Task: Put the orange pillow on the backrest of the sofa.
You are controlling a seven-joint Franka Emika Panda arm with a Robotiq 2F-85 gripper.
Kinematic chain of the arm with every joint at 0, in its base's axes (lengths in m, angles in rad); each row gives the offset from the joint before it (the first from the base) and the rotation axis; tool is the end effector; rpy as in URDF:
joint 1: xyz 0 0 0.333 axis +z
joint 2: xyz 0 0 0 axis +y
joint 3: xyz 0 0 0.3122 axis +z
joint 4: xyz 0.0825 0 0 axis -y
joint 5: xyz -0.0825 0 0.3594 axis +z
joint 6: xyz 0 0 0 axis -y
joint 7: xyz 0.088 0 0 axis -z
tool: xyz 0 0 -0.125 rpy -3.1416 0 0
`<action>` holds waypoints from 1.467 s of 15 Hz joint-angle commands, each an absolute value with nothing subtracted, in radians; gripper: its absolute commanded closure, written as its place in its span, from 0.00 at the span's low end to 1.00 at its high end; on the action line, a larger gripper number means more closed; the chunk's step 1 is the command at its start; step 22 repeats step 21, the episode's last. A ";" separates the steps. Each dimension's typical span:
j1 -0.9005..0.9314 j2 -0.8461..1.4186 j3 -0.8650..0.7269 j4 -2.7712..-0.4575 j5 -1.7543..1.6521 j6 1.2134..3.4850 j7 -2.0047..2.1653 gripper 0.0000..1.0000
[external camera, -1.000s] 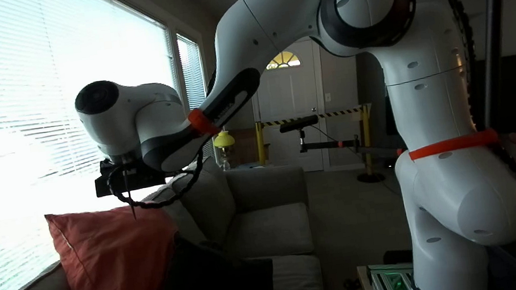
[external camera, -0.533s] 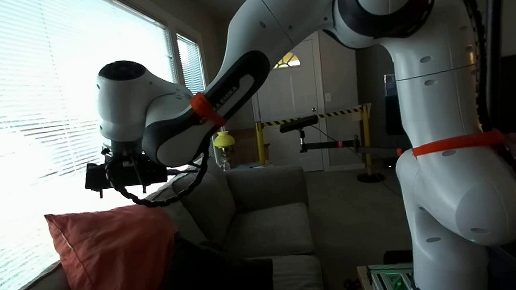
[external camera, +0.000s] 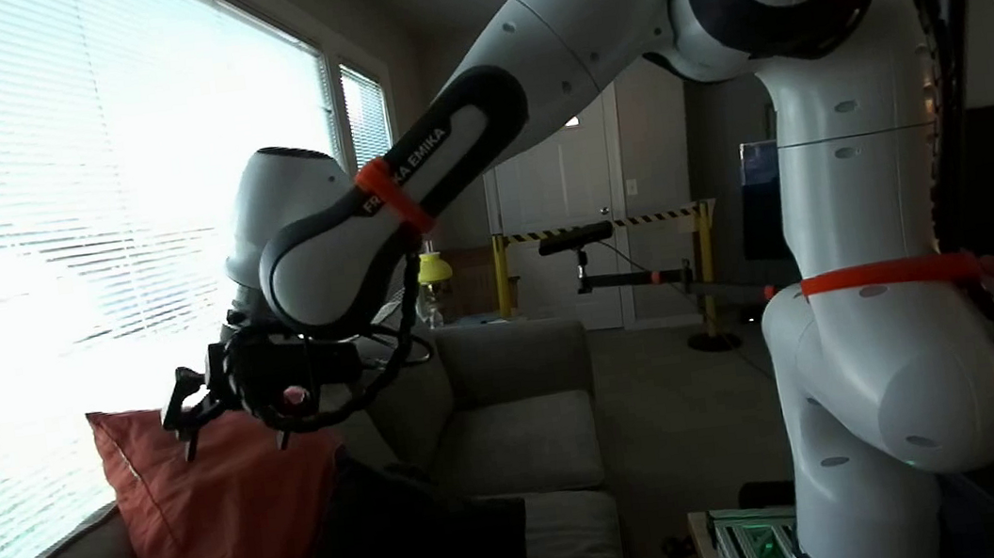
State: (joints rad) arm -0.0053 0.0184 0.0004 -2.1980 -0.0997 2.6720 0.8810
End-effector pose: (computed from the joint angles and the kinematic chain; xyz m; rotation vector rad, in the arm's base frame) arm 0.5589 -0.0006 0.4197 -2.6995 1.1532 -0.6567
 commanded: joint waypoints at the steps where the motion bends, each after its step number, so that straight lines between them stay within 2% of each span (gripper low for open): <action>1: 0.001 -0.113 0.007 -2.226 0.172 2.497 0.615 0.00; 3: -0.011 -0.155 -0.027 -2.183 0.284 2.332 0.459 0.00; 4: 0.026 -0.171 -0.101 -2.166 0.324 2.253 0.384 0.00; 6: -0.009 -0.183 -0.161 -2.125 0.369 2.085 0.239 0.00; 11: -0.129 -0.133 -0.221 -1.955 0.248 1.654 0.110 0.00; 13: -0.158 -0.129 -0.219 -1.916 0.158 1.592 0.103 0.00; 15: -0.159 -0.140 -0.194 -1.935 0.067 1.642 0.090 0.00; 22: -0.161 -0.153 -0.191 -1.949 0.087 1.648 0.100 0.00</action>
